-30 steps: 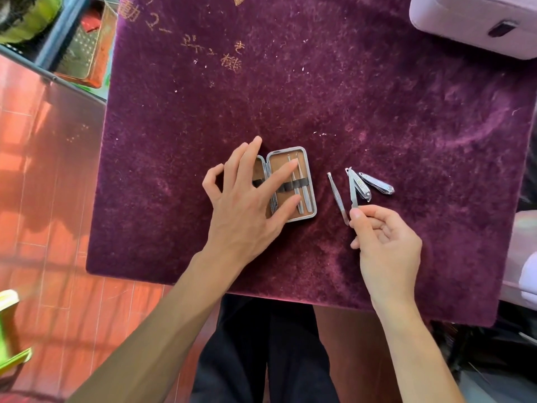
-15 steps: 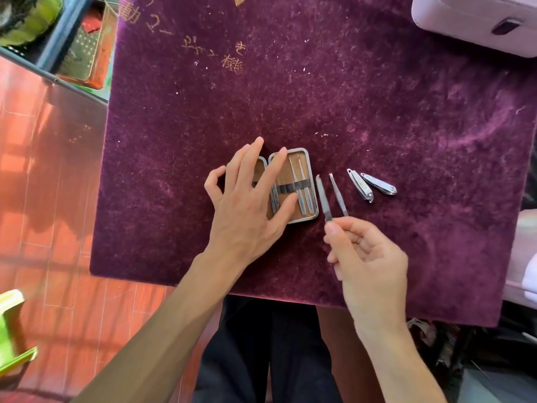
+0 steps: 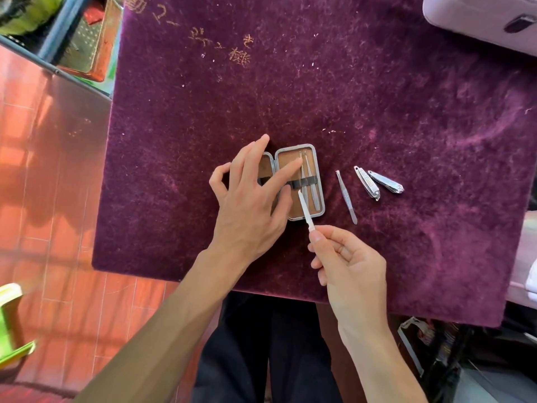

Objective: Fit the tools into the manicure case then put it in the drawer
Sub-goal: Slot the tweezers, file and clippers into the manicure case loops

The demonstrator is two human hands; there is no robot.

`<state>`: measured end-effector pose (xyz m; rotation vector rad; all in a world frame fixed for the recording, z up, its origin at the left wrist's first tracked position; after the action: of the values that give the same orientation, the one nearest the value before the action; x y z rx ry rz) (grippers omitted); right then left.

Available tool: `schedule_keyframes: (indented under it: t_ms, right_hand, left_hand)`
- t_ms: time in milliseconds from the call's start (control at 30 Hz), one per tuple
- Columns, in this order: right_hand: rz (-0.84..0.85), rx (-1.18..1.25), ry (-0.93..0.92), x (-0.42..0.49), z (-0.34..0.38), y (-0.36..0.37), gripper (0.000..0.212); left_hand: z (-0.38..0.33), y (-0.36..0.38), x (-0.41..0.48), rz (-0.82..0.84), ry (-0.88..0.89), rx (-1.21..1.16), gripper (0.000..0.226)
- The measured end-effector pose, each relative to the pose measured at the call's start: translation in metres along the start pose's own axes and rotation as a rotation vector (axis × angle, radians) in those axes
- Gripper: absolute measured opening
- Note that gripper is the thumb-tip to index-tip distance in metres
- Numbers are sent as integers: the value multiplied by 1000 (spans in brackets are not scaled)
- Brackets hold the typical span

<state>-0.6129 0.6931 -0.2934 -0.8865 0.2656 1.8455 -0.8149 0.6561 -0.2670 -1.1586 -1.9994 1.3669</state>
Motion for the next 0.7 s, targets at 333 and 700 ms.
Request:
schedule_keyframes:
  t_ms: [333, 700]
  right_hand:
    - [-12, -1, -3, 7, 0, 8, 5]
    - [-87, 6, -15, 20, 9, 19, 23]
  left_hand:
    - [3, -1, -1, -7, -12, -29, 46]
    - [7, 4, -2, -29, 8, -60, 54]
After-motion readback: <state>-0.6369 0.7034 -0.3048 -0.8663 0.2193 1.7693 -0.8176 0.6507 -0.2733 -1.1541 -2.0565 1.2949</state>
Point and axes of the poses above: each hand's wrist, its own x-axis towards the middle knuckle, its own y-axis out of the palm, z = x × y, the point moved 10 cm from there along x, towards the middle knuckle, and after that the axes turned 1 degree about y, right-handed, at the moved point
